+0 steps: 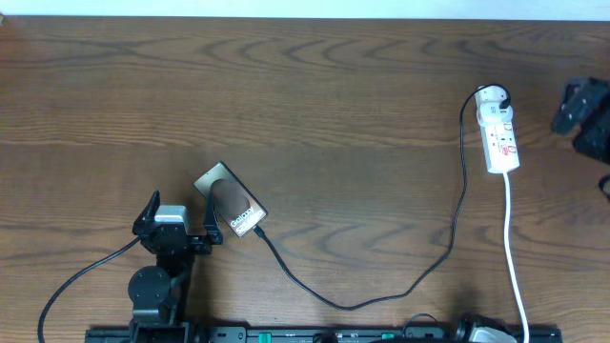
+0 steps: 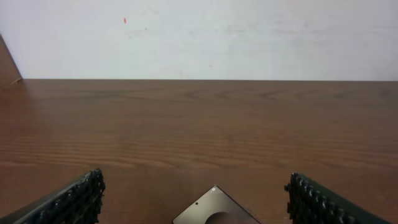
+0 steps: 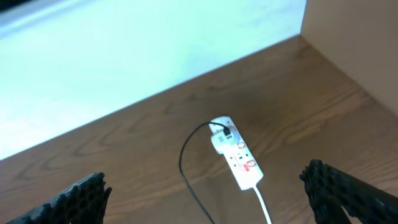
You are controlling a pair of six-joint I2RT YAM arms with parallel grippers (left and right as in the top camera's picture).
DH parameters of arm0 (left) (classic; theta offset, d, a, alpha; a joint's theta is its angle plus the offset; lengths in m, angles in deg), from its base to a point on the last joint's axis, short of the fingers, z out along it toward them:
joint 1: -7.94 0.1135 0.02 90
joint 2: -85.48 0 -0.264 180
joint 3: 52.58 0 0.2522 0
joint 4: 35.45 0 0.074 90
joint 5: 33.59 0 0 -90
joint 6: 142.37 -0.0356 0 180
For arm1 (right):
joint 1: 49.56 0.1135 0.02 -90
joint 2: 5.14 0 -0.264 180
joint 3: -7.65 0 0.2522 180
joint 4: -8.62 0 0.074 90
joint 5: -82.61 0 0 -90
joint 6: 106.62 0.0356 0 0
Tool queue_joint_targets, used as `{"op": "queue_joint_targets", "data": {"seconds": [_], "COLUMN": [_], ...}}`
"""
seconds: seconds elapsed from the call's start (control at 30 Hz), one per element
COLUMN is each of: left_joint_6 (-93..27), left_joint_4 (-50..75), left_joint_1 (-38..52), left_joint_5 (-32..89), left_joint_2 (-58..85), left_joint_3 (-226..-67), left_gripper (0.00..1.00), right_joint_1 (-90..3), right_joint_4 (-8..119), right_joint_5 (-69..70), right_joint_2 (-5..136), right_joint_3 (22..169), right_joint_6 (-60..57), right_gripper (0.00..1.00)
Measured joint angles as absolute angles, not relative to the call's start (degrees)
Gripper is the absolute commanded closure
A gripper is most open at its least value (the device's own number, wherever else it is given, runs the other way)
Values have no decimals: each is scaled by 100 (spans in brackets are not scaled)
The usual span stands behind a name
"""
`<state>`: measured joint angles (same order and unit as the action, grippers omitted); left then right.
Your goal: Plug charger to phone and switch on socket
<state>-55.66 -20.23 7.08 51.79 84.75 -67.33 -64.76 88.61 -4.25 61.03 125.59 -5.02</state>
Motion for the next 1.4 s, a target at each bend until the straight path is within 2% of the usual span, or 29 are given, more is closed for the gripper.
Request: {"op": "queue_joint_targets", "data": {"seconds": [0.43,0.6,0.83,1.17,1.4], "left_joint_6": [-5566,-5566,-5566,-5572,-5583], "left_joint_4": [-2023,-2023,-2023,-2023,-2023], "left_joint_1": [708,708,708,708,708], "left_joint_5": [5179,5179,5159,5157,5152], "left_joint_2": [8475,8475,8475,8475,8475], "left_joint_3": [-6733,-6733,-6733,-6736,-6736], "left_gripper": [8,8,8,8,8], "right_joint_1": [-6074,-5978,-5940,-5337,-5101], "right_joint_4": [9248,9067,7557,5170,4291], "right_joint_5": [-489,-487,-491,-533,-533], "right_joint_2": [5446,5148,4442,3478,2814], "right_joint_3": [12552,12085,10395,7879,6762], "right_joint_6": [-504,-504,-502,-500,-500], "right_gripper": [1,1,1,1,1]}}
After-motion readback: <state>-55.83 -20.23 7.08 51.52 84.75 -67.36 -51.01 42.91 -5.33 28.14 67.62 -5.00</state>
